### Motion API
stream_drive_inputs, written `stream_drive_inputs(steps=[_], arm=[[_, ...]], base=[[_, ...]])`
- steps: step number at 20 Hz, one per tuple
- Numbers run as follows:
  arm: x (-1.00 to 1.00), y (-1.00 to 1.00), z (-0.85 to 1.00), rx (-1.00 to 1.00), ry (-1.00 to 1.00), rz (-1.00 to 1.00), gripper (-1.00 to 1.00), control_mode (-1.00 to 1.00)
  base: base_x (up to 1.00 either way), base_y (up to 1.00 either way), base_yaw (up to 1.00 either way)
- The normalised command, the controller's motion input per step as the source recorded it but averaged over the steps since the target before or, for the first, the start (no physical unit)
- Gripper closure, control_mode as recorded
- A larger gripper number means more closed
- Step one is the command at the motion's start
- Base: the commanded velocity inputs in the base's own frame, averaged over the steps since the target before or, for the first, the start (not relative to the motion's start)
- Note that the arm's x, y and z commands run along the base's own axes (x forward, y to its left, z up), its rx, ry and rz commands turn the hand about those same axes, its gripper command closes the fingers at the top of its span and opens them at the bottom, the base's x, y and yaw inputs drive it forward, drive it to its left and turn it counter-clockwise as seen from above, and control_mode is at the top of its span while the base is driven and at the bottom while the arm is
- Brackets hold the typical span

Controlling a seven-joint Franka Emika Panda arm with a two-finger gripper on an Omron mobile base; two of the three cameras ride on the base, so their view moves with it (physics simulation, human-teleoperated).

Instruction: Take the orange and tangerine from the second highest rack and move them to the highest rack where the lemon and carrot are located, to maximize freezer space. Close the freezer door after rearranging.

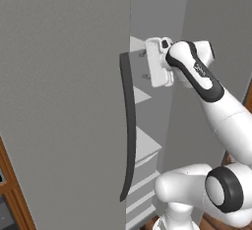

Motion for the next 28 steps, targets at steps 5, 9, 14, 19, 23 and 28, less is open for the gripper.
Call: stream_drive_inputs(steps=[5,9,14,19,23,28], arm=[[0.07,0.00,-0.53,-0.17,0.00,0.08,-1.00,-1.00],[0.08,0.00,-0.51,-0.10,0.00,0.00,-1.00,-1.00],[0.15,0.00,-0.51,-0.04,0.07,0.00,-1.00,-1.00],[0.29,0.00,-0.45,0.00,0.11,0.00,-1.00,-1.00],[0.41,0.10,-0.39,0.00,0.18,0.00,-1.00,-1.00],[0.35,0.26,-0.37,0.00,0.15,0.00,-1.00,-1.00]], base=[[0.00,0.00,0.00],[0.00,0.00,0.00],[0.00,0.00,0.00],[0.00,0.00,0.00],[0.00,0.00,0.00],[0.00,0.00,0.00]])
